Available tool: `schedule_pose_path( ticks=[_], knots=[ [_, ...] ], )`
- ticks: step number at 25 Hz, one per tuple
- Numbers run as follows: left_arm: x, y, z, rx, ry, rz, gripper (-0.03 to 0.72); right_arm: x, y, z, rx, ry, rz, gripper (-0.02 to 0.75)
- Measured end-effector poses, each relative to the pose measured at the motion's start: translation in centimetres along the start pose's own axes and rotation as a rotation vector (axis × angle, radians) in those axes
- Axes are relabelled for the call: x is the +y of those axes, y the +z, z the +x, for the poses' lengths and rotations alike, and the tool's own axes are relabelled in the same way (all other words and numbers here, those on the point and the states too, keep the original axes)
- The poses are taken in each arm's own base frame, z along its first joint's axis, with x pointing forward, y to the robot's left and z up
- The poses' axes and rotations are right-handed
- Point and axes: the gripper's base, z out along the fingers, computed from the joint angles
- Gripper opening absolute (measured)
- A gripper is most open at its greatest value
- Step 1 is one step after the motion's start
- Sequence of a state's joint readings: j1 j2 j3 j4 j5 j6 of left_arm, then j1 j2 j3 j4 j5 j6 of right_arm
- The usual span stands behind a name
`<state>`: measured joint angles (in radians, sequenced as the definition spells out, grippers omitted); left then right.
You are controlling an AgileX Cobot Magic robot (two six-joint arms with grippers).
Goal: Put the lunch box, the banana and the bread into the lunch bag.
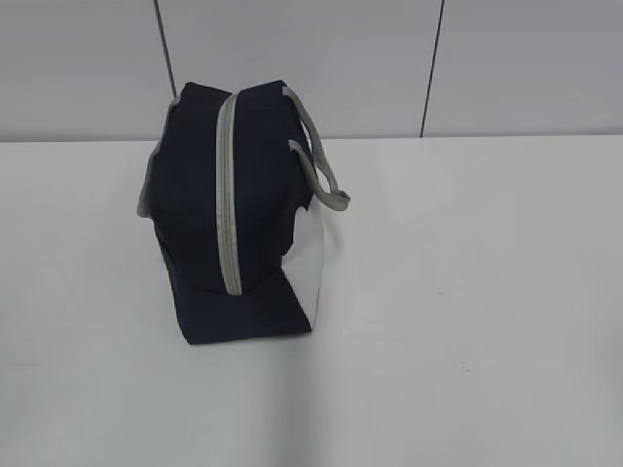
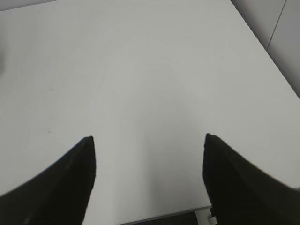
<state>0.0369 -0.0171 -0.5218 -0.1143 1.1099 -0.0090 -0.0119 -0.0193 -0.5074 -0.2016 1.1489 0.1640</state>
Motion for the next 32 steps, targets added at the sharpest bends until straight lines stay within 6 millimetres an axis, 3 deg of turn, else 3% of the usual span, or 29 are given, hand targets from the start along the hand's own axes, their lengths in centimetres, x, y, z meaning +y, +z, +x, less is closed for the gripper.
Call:
schedule_pose_path(
  ticks=[32],
  knots=[
    [0.00,0.00,0.00,0.000,0.000,0.000,0.235,0.00,0.00,0.00,0.000,0.000,0.000,0.526]
  ],
)
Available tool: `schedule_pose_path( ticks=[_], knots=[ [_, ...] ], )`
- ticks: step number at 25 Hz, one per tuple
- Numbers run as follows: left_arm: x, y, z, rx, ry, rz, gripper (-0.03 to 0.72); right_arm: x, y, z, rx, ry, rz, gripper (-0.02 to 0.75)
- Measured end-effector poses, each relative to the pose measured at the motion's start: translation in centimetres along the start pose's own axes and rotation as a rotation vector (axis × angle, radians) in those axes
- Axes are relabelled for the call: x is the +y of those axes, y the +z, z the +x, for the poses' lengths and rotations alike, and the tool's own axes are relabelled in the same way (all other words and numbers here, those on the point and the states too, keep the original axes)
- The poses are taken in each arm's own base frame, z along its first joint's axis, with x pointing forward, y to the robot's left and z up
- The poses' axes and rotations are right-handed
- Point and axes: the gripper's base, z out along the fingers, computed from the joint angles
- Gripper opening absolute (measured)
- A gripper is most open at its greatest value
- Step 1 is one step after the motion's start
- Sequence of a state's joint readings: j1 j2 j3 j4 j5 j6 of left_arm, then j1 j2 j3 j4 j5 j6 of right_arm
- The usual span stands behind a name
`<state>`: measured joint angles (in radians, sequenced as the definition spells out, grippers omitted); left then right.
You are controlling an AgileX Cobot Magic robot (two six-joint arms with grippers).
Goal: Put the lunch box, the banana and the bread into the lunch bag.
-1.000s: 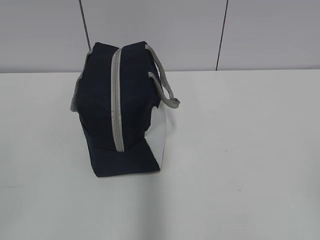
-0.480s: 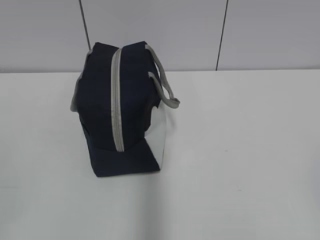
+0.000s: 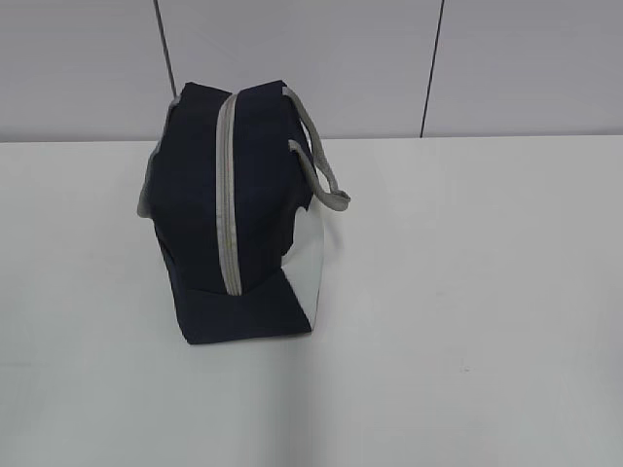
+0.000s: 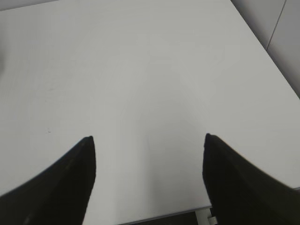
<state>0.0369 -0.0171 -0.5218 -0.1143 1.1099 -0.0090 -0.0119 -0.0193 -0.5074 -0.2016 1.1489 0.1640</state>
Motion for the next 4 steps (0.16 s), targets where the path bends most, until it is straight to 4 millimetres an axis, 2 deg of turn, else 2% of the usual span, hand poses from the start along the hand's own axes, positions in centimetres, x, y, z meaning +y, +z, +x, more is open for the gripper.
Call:
schedule_pose_path(
  ticks=[4],
  knots=[
    [0.00,0.00,0.00,0.000,0.000,0.000,0.235,0.00,0.00,0.00,0.000,0.000,0.000,0.526]
  ],
)
